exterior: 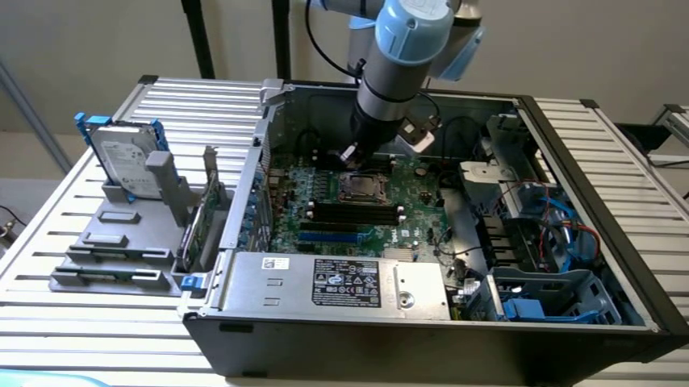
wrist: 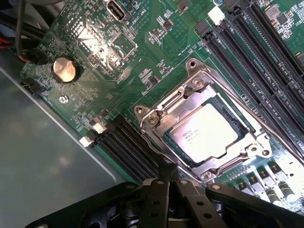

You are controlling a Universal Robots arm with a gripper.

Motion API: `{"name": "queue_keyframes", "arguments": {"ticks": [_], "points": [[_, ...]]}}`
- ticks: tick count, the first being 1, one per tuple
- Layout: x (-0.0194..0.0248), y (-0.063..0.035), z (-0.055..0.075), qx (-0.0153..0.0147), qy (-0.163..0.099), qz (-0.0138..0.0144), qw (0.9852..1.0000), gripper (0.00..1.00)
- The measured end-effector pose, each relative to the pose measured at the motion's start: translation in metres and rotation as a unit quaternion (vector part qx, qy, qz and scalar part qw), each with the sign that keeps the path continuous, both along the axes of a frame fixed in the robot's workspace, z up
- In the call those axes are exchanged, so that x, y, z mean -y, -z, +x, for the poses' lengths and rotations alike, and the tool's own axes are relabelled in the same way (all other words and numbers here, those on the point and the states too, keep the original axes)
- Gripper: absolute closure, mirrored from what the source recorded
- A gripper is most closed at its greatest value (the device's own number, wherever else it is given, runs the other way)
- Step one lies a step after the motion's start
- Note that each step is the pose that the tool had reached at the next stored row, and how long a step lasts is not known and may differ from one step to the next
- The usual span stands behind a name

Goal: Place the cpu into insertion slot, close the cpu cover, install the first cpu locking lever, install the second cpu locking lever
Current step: 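Install the first cpu locking lever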

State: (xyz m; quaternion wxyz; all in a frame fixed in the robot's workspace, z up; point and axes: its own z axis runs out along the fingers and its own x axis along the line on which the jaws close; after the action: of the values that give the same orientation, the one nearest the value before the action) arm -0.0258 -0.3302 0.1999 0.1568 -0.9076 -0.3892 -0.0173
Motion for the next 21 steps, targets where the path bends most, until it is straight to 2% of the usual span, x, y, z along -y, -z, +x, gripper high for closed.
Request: {"name": "queue_keyframes", "arguments": {"ticks": [8,21], "points": [[0.0019,-0.0001,0.0026,-0.0034,0.000,-0.0001,1.0000,0.89],[0.0016,-0.0001,0.0021,-0.0035,0.000,-0.0001,1.0000,0.89]]}}
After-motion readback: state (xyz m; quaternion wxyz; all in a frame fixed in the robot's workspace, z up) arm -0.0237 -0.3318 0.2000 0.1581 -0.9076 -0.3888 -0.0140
